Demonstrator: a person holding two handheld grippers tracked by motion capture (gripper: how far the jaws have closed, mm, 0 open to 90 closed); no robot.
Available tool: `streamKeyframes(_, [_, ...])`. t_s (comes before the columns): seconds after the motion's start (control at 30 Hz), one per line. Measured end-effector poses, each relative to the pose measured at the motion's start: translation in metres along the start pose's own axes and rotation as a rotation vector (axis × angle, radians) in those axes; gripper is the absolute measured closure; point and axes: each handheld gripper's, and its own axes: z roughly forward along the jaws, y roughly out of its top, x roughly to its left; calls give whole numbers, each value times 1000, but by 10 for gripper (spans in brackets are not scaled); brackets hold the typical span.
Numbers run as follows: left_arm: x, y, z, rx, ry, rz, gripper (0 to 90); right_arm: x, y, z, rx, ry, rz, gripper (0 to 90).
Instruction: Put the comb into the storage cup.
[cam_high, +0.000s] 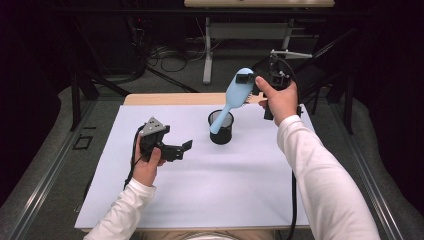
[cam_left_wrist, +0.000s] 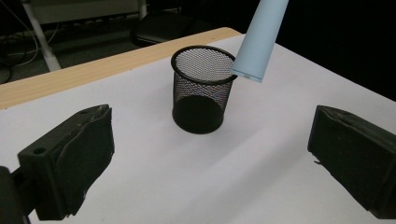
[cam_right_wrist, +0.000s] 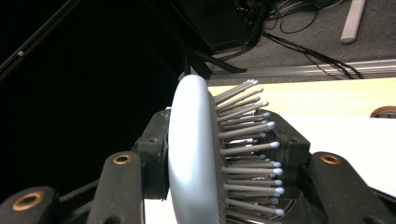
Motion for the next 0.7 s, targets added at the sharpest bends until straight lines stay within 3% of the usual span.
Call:
streamKeyframes(0.33, [5,0,-3,4,26,-17,7,2,5,4,0,-38,-34,493])
streamKeyframes(0.7, [6,1,-4,4,9,-32,7,2,12,13,-9,-78,-54,493])
